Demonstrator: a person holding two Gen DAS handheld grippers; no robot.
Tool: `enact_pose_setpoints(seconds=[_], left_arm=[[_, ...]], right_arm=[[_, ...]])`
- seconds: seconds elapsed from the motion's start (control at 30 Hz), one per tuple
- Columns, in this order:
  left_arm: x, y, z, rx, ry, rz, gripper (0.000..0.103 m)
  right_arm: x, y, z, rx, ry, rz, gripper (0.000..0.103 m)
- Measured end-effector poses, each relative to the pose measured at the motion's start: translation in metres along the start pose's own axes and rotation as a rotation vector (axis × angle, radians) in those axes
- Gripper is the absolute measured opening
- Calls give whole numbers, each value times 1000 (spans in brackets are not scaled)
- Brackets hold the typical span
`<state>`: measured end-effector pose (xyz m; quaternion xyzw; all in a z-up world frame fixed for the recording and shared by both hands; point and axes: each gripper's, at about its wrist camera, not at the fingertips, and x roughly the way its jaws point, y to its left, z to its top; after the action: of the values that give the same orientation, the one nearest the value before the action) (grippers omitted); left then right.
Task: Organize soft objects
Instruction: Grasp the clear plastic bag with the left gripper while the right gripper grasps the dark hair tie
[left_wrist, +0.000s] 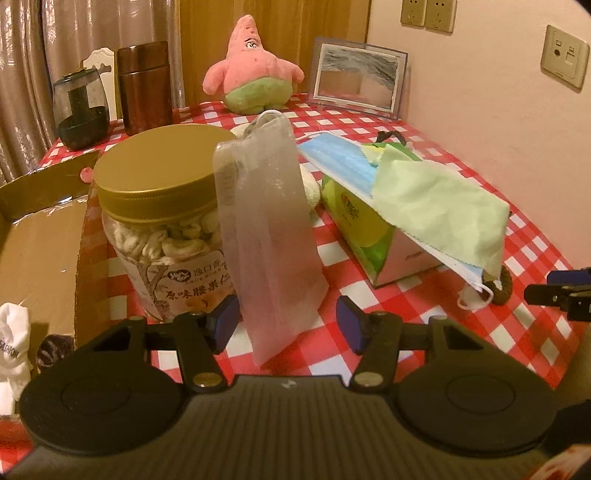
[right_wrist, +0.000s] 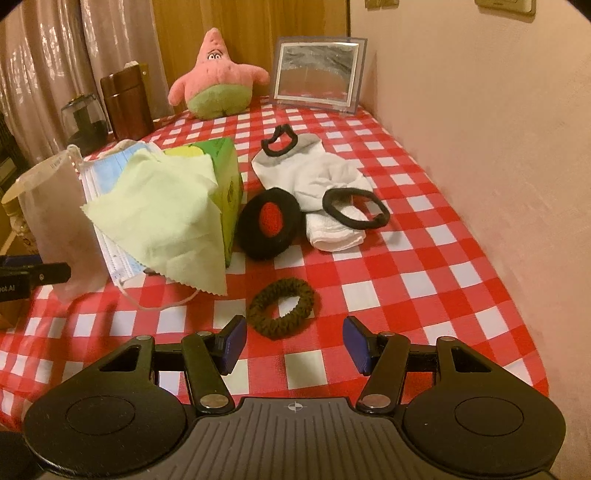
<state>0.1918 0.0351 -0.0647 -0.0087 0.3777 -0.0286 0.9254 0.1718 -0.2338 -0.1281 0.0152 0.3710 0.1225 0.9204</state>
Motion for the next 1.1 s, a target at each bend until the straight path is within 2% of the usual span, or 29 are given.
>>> enact_pose_setpoints(seconds=[0.3, 0.53, 0.57, 0.83, 1.03, 1.07, 1.1], left_arm=[[12, -3, 4, 12, -24, -14, 39], [10, -7, 9, 11, -50, -39, 5], [10, -8, 10, 13, -51, -42, 3], [-6, -15, 15, 56, -88, -52, 0], [-23, -14, 18, 66, -111, -47, 0], [-26, -13, 18, 65, -113, -46, 0], [-28, -13, 18, 64, -116, -43, 0]], right_arm=[[16, 1, -2, -13, 11, 15, 58], [30, 3, 1, -42, 12, 11, 58], [31, 3, 2, -38, 12, 15, 58], [47, 7, 9, -54, 11, 22, 58], [51, 8, 7, -68, 21, -8, 57], [50, 8, 6, -71, 21, -11, 55], [49, 7, 4, -72, 24, -10, 45]])
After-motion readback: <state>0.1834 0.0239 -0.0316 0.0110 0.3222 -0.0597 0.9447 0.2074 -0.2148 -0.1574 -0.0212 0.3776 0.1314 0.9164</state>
